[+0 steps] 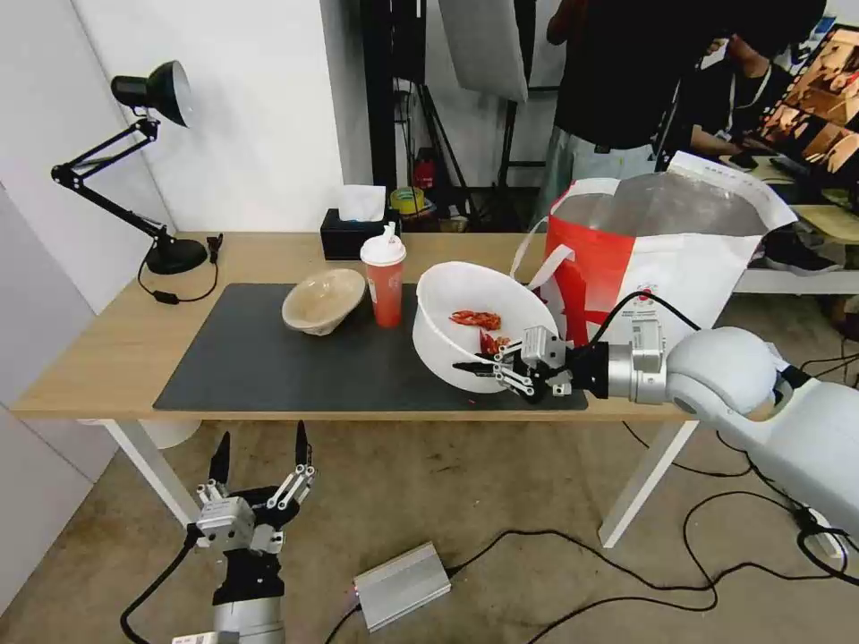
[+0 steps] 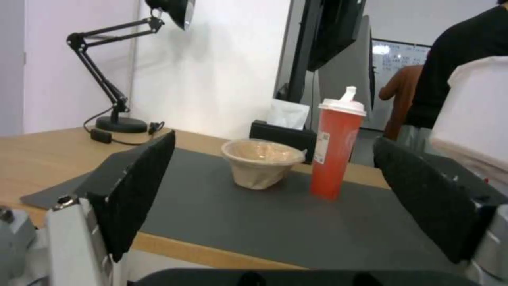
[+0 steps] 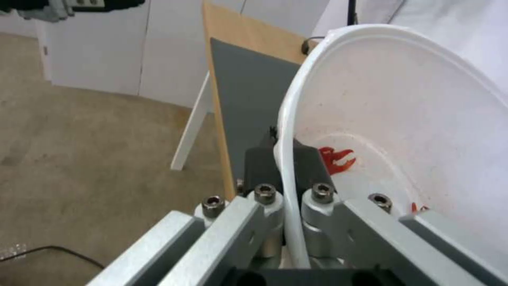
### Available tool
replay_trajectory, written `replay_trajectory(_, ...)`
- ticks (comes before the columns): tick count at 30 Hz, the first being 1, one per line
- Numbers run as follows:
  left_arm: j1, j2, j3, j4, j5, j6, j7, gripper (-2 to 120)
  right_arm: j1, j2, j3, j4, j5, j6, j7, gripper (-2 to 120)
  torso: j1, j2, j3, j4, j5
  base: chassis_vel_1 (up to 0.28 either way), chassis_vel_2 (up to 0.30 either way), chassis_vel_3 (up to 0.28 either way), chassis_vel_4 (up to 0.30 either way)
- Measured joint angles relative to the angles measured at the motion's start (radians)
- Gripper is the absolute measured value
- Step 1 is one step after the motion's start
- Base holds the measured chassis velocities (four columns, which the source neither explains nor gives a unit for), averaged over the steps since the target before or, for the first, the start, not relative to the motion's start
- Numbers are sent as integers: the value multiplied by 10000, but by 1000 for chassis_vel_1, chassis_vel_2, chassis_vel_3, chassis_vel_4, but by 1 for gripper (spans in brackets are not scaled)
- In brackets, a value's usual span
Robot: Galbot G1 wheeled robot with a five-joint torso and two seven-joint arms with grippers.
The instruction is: Pick up the trash from the table and place it into the takeout bag.
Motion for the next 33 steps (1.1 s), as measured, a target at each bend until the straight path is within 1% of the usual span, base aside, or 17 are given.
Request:
replay_trajectory(10, 54, -3, 8, -51, 20, -73, 3, 100, 281, -235, 36, 119, 269, -12, 58, 0, 0, 0, 0, -1, 0, 0, 0, 0, 0)
replay_trajectory(18, 112, -4, -16, -33, 27, -175, 3, 100, 776, -224, -76, -58, 480, -44, 33, 0, 0, 0, 1, 0, 0, 0, 0, 0, 0)
replay_trajectory(27, 85, -1, -8, 15, 16, -207, 2, 100, 1788, -161, -568, -350, 722, -51, 76, 0, 0, -2, 1, 0, 1, 0, 0, 0, 0)
replay_trajectory(29, 136, 3, -3, 44, 29, -232, 1, 100, 2347, -218, -866, -346, 770, -68, 73, 0, 0, -2, 1, -1, 0, 0, 0, 0, 0)
replay_trajectory(30, 136, 3, -3, 44, 29, -232, 1, 100, 2347, -218, -866, -346, 770, -68, 73, 0, 0, -2, 1, -1, 0, 0, 0, 0, 0)
replay_trajectory(33, 134, 0, 40, 43, 61, -255, -3, 100, 3361, -133, -1522, -537, 1061, -166, 66, 0, 0, -2, 0, -1, -1, 0, 0, 0, 0)
